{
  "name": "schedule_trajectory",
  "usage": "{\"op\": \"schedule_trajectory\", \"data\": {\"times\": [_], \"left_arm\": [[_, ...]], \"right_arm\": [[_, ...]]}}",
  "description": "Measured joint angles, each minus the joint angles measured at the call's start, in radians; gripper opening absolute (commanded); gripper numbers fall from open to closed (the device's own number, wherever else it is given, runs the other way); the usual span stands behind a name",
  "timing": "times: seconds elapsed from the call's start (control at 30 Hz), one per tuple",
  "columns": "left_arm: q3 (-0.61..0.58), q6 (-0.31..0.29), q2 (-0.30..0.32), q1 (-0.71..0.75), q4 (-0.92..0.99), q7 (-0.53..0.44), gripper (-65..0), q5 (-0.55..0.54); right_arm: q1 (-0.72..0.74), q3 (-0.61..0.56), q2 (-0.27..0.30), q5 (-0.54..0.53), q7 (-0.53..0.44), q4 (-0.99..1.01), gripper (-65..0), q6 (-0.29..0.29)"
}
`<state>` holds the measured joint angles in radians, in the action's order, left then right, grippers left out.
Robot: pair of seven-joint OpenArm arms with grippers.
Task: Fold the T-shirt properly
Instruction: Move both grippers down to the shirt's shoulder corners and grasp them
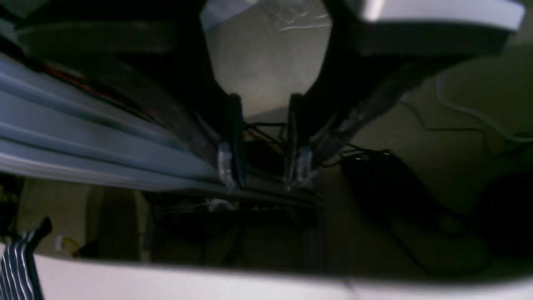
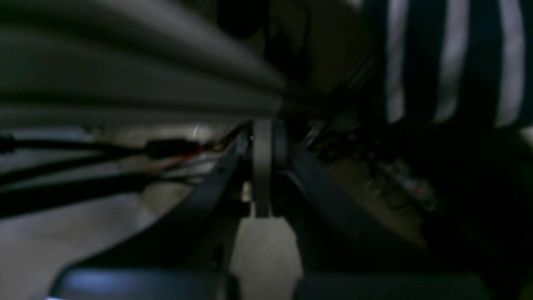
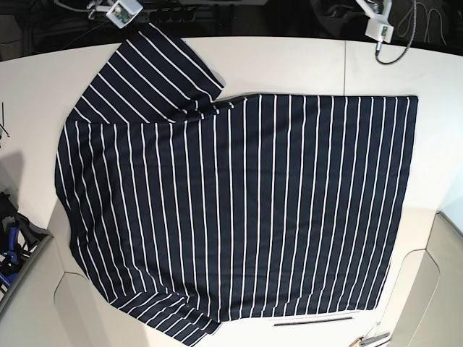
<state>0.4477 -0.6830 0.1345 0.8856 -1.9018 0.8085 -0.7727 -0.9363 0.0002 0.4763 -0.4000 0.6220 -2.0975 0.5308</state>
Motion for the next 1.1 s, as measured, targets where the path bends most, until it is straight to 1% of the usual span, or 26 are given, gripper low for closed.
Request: {"op": "schedule_trajectory", "data": {"times": [0.07, 0.13, 0.2, 0.23, 0.3, 0.33, 0.4, 0.43, 0.53, 0.7, 0.83, 0.9, 0.93, 1.1], "left_arm": [[0.043, 0.0, -0.002, -0.003, -0.028, -0.004, -37.1, -0.018], [0.082, 0.0, 0.001, -0.002, -0.045, -0.007, -34.7, -0.037], [0.106, 0.0, 0.017, -0.002, -0.047, -0.003, -34.7, -0.068], [0.116, -0.001, 0.027, -0.002, -0.048, -0.003, -34.7, -0.084], [0.133, -0.002, 0.048, -0.003, -0.049, -0.008, -33.6, -0.101], [0.142, -0.002, 0.058, -0.002, -0.048, -0.01, -31.2, -0.099], [0.151, -0.002, 0.077, -0.002, -0.049, -0.012, -26.7, -0.098], [0.154, -0.002, 0.085, -0.002, -0.049, -0.019, -25.8, -0.099], [0.155, -0.002, 0.113, -0.012, -0.048, -0.023, -25.8, -0.1], [0.156, 0.001, 0.14, -0.048, -0.048, -0.026, -25.9, -0.094], [0.155, 0.001, 0.14, -0.066, -0.048, -0.024, -25.8, -0.089], [0.156, 0.001, 0.14, -0.068, -0.049, -0.027, -25.8, -0.089], [0.156, 0.001, 0.14, -0.066, -0.048, -0.026, -25.8, -0.089], [0.156, 0.001, 0.14, -0.066, -0.048, -0.025, -25.8, -0.088]], "right_arm": [[0.0, 0.044, -0.011, -0.002, 0.001, -0.029, -65.0, -0.065], [0.017, 0.098, -0.036, 0.0, 0.011, -0.041, -65.0, -0.086], [0.051, 0.148, -0.069, -0.003, 0.044, -0.042, -65.0, -0.093], [0.07, 0.174, -0.086, -0.004, 0.06, -0.042, -62.6, -0.107], [0.111, 0.227, -0.116, -0.014, 0.106, -0.043, -50.0, -0.142], [0.131, 0.254, -0.127, -0.028, 0.129, -0.042, -44.1, -0.169], [0.166, 0.303, -0.138, -0.039, 0.163, -0.042, -36.0, -0.207], [0.181, 0.325, -0.138, -0.04, 0.173, -0.042, -33.8, -0.224], [0.232, 0.389, -0.138, -0.037, 0.222, -0.038, -33.3, -0.248], [0.279, 0.418, -0.139, -0.084, 0.284, -0.004, -33.3, -0.25], [0.304, 0.418, -0.139, -0.103, 0.283, 0.093, -33.3, -0.253], [0.325, 0.418, -0.139, -0.119, 0.282, 0.156, -31.0, -0.243], [0.336, 0.418, -0.14, -0.138, 0.285, 0.187, -30.2, -0.229], [0.389, 0.418, -0.141, -0.237, 0.275, 0.314, -30.3, -0.163]]}}
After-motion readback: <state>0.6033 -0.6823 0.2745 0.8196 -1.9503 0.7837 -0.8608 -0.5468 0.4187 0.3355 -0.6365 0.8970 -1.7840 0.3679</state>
